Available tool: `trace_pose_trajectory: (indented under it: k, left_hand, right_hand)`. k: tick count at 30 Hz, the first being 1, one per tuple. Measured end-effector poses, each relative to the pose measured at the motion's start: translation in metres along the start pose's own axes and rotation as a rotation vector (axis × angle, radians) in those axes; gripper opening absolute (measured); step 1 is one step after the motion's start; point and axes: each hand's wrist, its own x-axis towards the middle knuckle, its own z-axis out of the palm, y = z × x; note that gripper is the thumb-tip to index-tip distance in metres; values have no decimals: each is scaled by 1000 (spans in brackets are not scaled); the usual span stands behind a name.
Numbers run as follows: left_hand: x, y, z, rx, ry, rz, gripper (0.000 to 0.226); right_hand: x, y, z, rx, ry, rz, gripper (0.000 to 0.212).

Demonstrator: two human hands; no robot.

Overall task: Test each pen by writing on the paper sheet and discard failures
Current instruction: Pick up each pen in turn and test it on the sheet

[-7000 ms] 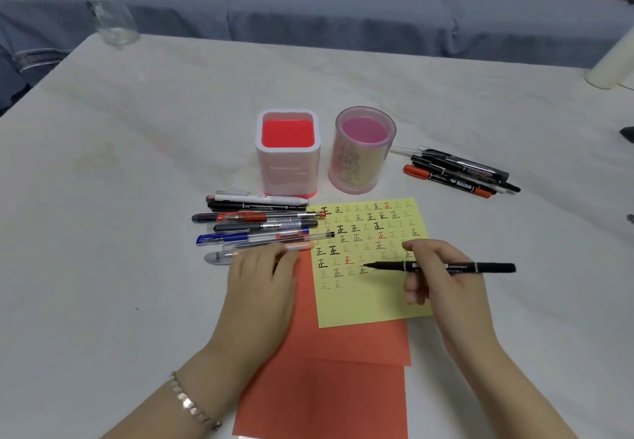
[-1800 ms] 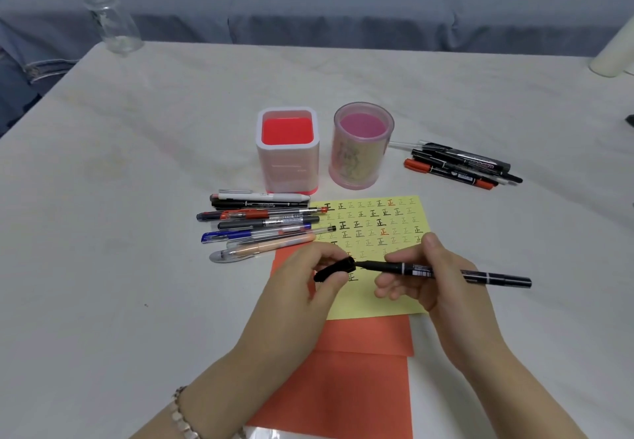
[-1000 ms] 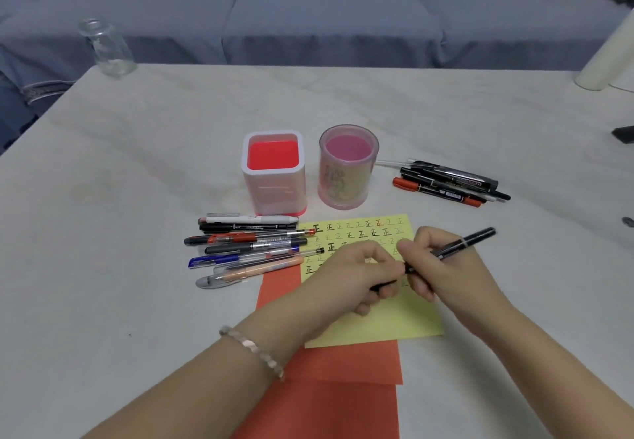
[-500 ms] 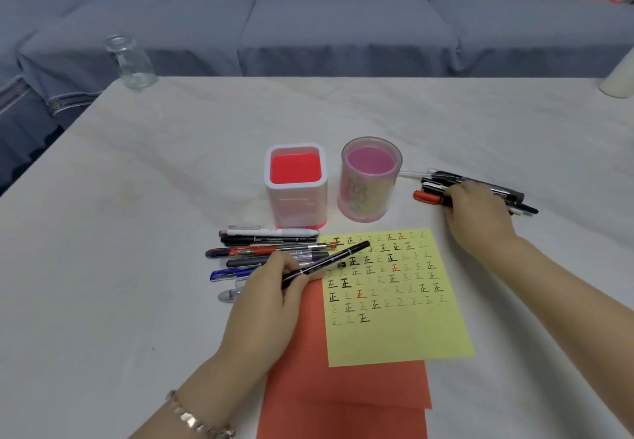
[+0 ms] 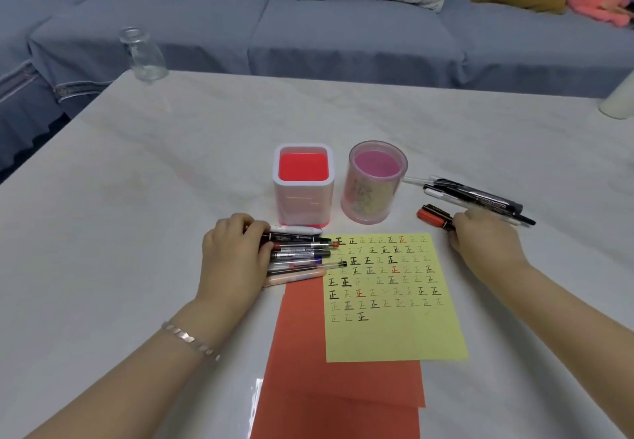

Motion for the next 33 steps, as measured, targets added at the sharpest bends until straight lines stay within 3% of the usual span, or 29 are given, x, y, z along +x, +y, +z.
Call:
trace_pose_trajectory:
  k: [2, 5, 10, 12, 15, 20, 23, 28, 31, 33]
  left_hand:
    - [-5, 7, -2, -28, 13, 6, 21]
    - [-14, 22, -5, -102, -2, 27, 24]
    - [-20, 52, -14, -355, -152, 114, 32]
    - [-20, 65, -19, -416, -178, 201, 42]
    - [-20, 85, -24, -320, -144, 432, 49]
    - [-22, 95, -24, -252, -111, 639, 29]
    - [-28, 91, -24, -252, -179, 556, 27]
    - [-43, 96, -30, -578, -301, 238, 23]
    - [-49, 108, -33, -752, -393, 212, 20]
    - [-52, 114, -31, -786, -399, 245, 30]
  right_hand:
    - [0, 0, 3, 39, 7, 35, 8]
    - [1, 5, 6, 89, -40, 141, 23]
    - [-17, -15, -25, 262, 68, 91, 17]
    - [-33, -34, -50, 458, 75, 50, 10]
    - [-64, -57, -78, 667, 5, -102, 7]
    - [-92, -66, -110, 759, -190, -168, 16]
    - [-94, -53, -114, 915, -252, -45, 10]
    - [-92, -58, -120, 1663, -218, 287, 15]
    - [-94, -82, -114, 1704, -292, 290, 19]
    - [-94, -96, -105, 1648, -232, 309, 32]
